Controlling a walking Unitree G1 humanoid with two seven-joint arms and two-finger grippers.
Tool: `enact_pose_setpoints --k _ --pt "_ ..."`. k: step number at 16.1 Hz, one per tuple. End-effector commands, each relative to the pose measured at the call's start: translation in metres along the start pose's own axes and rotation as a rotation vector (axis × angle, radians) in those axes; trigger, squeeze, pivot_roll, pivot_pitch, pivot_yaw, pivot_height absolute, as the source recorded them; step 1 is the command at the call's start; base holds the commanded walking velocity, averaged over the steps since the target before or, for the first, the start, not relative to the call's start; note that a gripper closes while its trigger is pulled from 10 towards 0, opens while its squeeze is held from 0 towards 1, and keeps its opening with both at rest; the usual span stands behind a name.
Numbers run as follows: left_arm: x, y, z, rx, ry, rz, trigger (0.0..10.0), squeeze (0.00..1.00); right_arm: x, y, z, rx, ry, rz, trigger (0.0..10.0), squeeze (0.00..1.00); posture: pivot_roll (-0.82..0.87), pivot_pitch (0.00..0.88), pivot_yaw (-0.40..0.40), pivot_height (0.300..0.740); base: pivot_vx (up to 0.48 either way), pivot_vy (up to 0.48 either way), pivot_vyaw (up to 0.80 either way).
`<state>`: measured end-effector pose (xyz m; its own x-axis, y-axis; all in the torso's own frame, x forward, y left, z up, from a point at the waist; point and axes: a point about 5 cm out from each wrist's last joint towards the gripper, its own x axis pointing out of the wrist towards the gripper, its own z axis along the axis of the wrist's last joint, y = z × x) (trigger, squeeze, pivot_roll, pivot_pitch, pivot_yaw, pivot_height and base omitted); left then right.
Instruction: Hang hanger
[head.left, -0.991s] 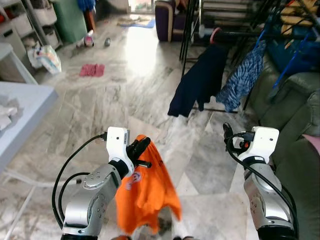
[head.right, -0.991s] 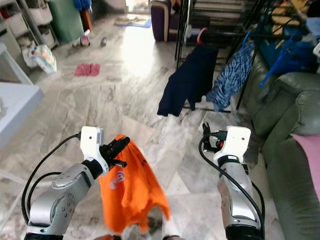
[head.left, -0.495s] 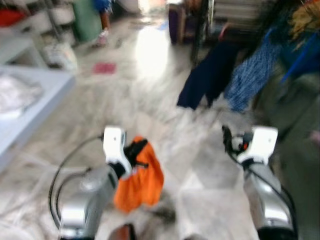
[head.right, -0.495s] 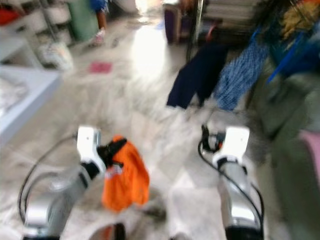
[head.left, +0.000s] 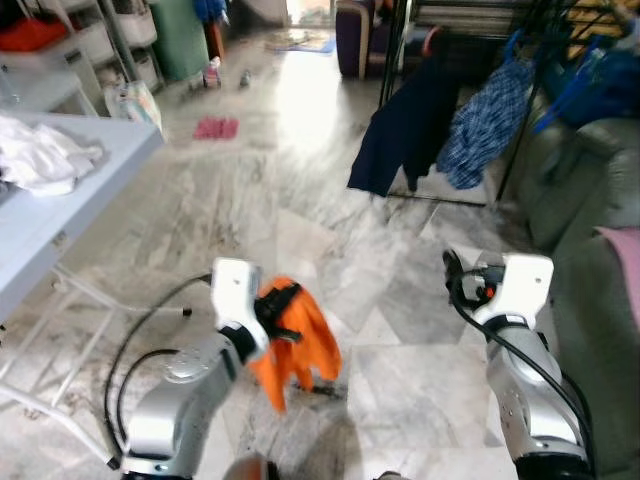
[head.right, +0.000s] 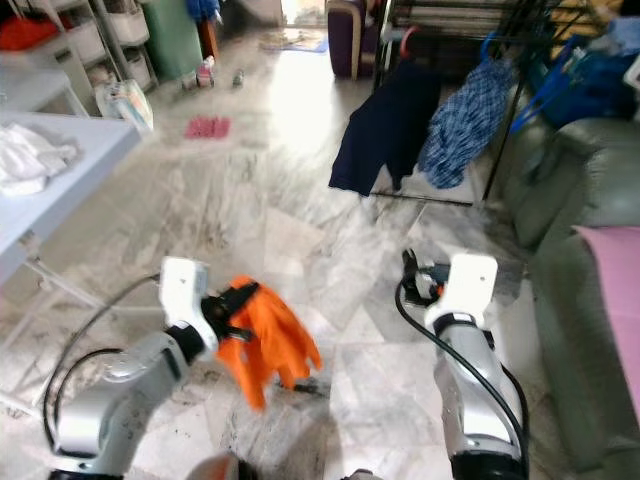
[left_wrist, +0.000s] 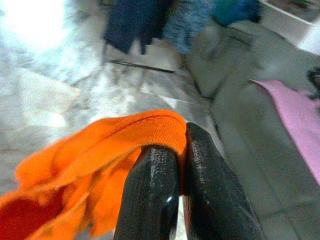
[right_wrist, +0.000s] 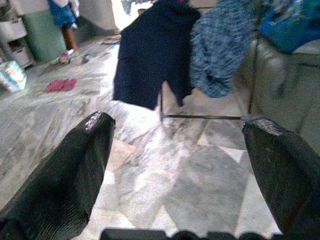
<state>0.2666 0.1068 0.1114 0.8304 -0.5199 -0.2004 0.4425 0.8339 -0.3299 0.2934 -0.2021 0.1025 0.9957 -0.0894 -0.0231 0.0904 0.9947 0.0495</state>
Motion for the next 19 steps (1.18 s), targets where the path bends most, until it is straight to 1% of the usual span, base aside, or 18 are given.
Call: enact_pose_setpoints --k 1,3,4,6,8,9,11,17,19 --pt "-0.002 0.004 0.006 0.049 -0.006 -0.006 10.0 0.0 0.001 0.001 0.003 0.002 -0.009 0.002 10.0 0.0 0.0 0.086 -0.01 0.74 0.0 0.0 0.0" --pt "-0.003 0.012 0.004 0.107 0.024 0.018 10.0 0.0 0.001 0.002 0.002 0.003 -0.006 0.003 10.0 0.0 0.0 0.086 -0.009 0.74 0.0 0.0 0.0" --pt "-0.003 0.015 0.005 0.115 0.02 0.031 10.0 0.0 0.001 0.002 0.002 0.003 -0.005 0.004 10.0 0.0 0.0 0.086 -0.008 0.74 0.0 0.0 0.0" --pt "-0.002 0.02 0.011 0.111 -0.007 0.058 10.0 0.0 0.001 0.002 0.001 0.003 -0.003 0.004 10.0 0.0 0.0 0.085 -0.009 0.74 0.0 0.0 0.0" --pt "-0.001 0.023 0.012 0.101 -0.011 0.072 10.0 0.0 0.001 0.002 0.001 0.003 -0.001 0.004 10.0 0.0 0.0 0.083 -0.01 0.74 0.0 0.0 0.0" --pt "0.0 0.023 0.013 0.088 -0.024 0.068 10.0 0.0 0.002 0.002 0.002 0.002 -0.004 0.004 10.0 0.0 0.0 0.083 -0.01 0.74 0.0 0.0 -0.51" --pt "0.0 0.023 0.011 0.104 -0.016 0.065 10.0 0.0 0.003 0.002 0.003 0.0 -0.005 0.005 10.0 0.0 0.0 0.08 -0.012 0.74 0.0 0.0 -0.8" --pt "0.0 0.024 0.01 0.119 -0.025 0.064 10.0 0.0 0.002 0.003 0.003 -0.001 -0.008 0.01 10.0 0.0 0.0 0.082 -0.012 0.74 0.0 0.334 -0.8" --pt "0.001 0.023 0.007 0.121 -0.019 0.066 10.0 0.0 0.002 0.003 0.003 -0.004 -0.009 0.012 10.0 0.0 0.0 0.082 -0.012 0.74 0.0 0.386 -0.8"
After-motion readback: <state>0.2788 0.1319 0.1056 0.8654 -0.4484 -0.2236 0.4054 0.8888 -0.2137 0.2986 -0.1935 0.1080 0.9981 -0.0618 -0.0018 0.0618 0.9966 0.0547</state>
